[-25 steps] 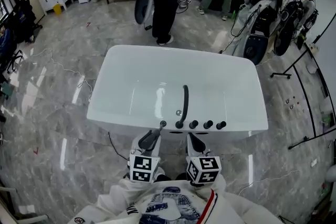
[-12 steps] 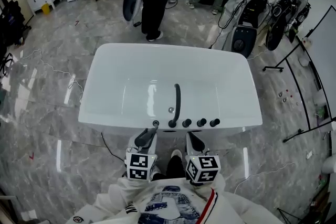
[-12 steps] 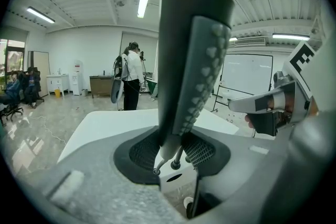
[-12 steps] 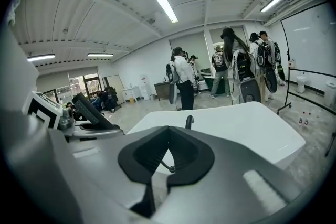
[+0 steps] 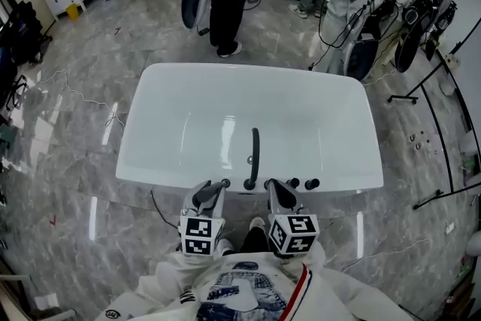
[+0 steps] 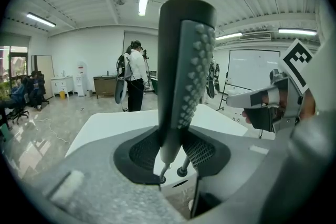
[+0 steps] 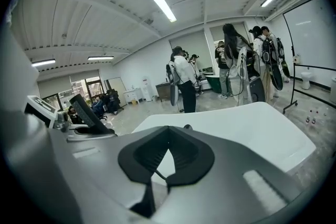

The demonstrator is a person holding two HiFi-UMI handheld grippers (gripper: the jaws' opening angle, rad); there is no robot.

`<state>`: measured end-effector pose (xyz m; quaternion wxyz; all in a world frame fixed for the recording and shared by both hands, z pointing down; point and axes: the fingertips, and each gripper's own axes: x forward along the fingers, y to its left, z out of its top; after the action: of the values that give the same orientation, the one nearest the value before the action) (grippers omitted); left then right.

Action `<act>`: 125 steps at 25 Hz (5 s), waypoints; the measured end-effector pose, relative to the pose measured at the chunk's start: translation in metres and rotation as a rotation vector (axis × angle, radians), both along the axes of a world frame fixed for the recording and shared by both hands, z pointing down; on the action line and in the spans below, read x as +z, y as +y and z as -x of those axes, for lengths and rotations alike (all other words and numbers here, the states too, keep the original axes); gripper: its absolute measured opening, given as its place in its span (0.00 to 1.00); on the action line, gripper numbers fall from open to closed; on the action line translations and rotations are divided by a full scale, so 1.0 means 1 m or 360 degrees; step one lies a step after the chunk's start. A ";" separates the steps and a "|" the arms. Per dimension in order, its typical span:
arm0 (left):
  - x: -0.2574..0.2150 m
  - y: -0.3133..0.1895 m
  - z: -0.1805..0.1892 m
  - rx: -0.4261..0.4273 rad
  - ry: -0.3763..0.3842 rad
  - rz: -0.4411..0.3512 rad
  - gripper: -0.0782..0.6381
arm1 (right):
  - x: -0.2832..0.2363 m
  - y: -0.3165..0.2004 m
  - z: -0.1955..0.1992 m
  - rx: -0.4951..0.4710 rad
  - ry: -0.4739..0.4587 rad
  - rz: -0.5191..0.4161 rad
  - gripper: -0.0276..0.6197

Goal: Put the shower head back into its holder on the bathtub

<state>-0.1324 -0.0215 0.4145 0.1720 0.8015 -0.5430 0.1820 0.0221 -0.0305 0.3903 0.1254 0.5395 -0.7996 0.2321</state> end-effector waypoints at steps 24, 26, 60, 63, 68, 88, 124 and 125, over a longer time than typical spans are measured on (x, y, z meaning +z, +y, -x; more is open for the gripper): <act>0.029 -0.061 -0.017 -0.0242 -0.0174 0.0114 0.31 | 0.041 -0.080 -0.041 -0.0218 -0.0060 0.0109 0.05; 0.031 -0.062 -0.018 -0.0266 -0.0182 0.0120 0.31 | 0.043 -0.083 -0.044 -0.0234 -0.0059 0.0105 0.05; 0.071 -0.065 -0.011 -0.0045 -0.0121 0.0225 0.31 | 0.094 -0.072 -0.038 -0.0052 -0.0003 0.0237 0.05; 0.079 -0.062 -0.007 -0.0022 -0.0153 0.0218 0.31 | 0.107 -0.069 -0.034 -0.0064 0.0006 0.0279 0.05; 0.090 -0.057 -0.002 -0.0062 -0.0138 0.0232 0.31 | 0.119 -0.066 -0.041 -0.0045 0.0011 0.0301 0.05; 0.143 -0.057 -0.005 -0.0088 -0.0089 0.0291 0.31 | 0.158 -0.064 -0.043 -0.0051 0.0082 0.0211 0.05; 0.235 -0.058 0.000 -0.0098 -0.0077 0.0414 0.31 | 0.221 -0.074 -0.049 0.0045 0.0089 0.0262 0.05; 0.237 -0.058 0.001 -0.0098 -0.0075 0.0409 0.31 | 0.222 -0.074 -0.048 0.0038 0.0096 0.0257 0.05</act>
<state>-0.1331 -0.0793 0.6517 0.2660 0.7514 -0.5434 0.2635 0.0703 -0.1044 0.6122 0.1899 0.5439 -0.7677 0.2808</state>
